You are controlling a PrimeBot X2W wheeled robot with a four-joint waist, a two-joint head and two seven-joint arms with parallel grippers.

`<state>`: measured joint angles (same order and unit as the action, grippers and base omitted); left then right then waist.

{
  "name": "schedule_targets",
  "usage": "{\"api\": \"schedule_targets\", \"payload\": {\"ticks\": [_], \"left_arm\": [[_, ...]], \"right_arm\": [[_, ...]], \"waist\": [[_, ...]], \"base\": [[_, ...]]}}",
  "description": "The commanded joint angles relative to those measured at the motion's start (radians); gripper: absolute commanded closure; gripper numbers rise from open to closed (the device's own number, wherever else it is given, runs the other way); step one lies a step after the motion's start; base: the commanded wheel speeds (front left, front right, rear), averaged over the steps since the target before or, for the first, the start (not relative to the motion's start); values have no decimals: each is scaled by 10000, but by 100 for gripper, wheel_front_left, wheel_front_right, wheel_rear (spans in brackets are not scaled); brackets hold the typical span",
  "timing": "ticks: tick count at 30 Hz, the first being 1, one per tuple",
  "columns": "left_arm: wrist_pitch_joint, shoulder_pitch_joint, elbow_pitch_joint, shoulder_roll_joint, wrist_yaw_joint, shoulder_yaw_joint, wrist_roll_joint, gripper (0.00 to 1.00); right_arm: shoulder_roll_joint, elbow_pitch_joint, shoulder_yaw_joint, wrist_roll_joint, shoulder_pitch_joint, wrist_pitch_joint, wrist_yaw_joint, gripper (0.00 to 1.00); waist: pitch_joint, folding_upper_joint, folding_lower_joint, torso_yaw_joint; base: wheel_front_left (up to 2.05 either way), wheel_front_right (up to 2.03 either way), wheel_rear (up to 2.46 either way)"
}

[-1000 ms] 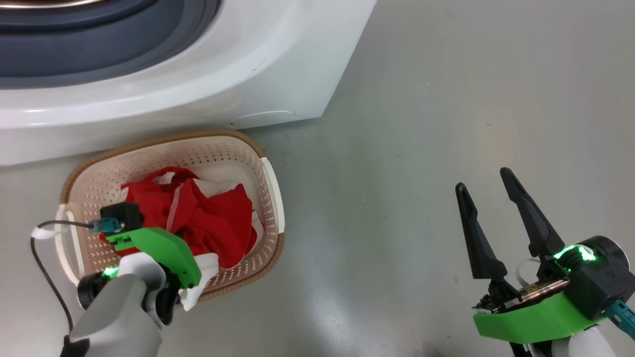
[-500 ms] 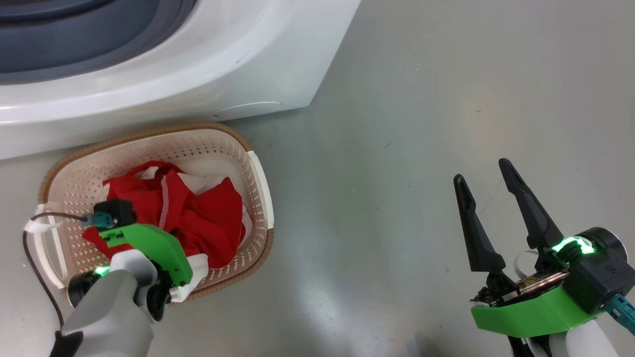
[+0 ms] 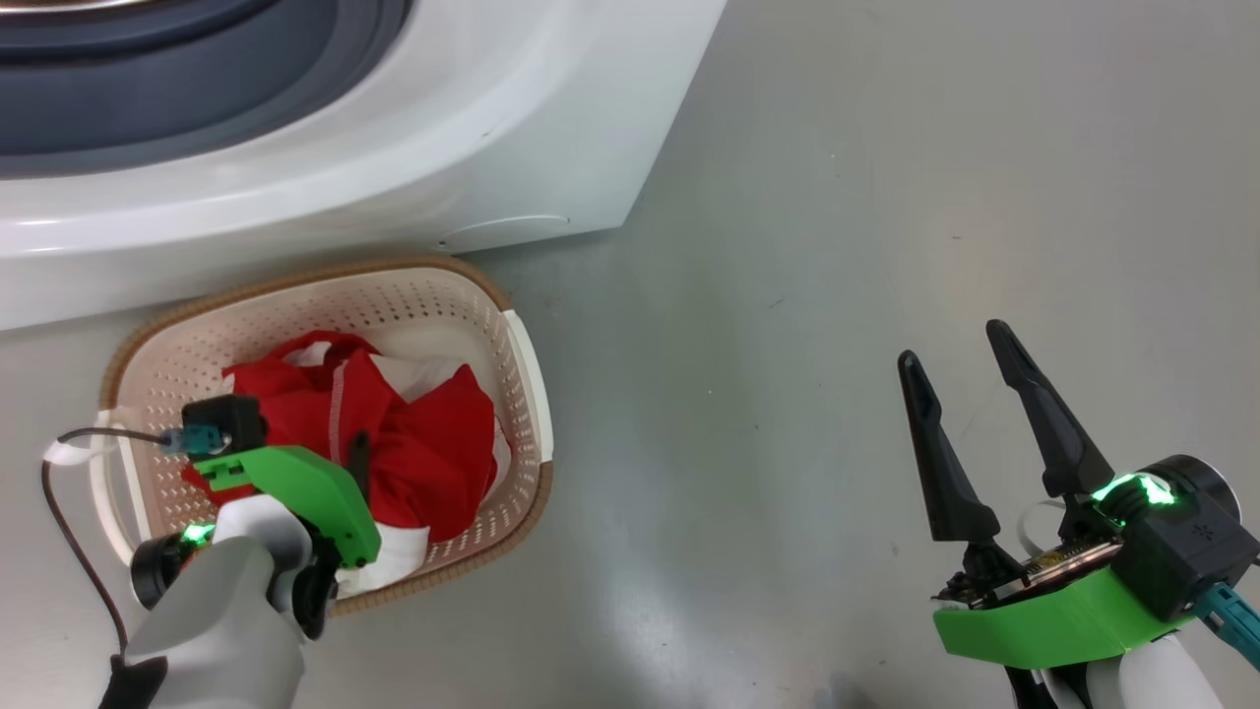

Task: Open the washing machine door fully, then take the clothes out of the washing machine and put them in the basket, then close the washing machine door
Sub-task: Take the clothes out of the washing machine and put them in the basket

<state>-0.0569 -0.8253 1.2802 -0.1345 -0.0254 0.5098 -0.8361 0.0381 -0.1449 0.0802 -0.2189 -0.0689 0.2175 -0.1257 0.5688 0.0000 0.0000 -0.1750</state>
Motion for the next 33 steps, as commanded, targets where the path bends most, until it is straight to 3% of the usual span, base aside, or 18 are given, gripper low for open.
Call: {"api": "schedule_targets", "payload": {"ticks": [1, 9, 19, 27, 33], "left_arm": [[-248, -133, -55, -296, -59, -155, 61, 0], [-1116, 22, -246, -313, -319, -76, 118, 0], [-1873, 639, -1081, -66, -216, -31, 206, 0], [-2028, 1445, -2632, -191, 306, -131, 431, 0], [-2045, 2628, -4997, -539, 1094, -398, 794, 0]], "right_arm": [[121, -182, 223, -100, -29, 97, -50, 0], [121, -102, 146, -115, 81, 104, -50, 0], [121, -78, 64, -121, 344, 39, -50, 0], [121, -66, -74, -90, 581, -58, -50, 0], [121, -83, -188, -22, 846, -153, -50, 0]], "waist": [[-108, 0, 0, 72], [-607, 0, 0, 263], [-1377, 0, 0, 655], [-2021, 0, 0, 926], [-2650, 0, 0, 1169]], "base": [[0, 0, 0], [0, 0, 0], [0, 0, 0], [0, 0, 0], [0, 0, 0]]}}
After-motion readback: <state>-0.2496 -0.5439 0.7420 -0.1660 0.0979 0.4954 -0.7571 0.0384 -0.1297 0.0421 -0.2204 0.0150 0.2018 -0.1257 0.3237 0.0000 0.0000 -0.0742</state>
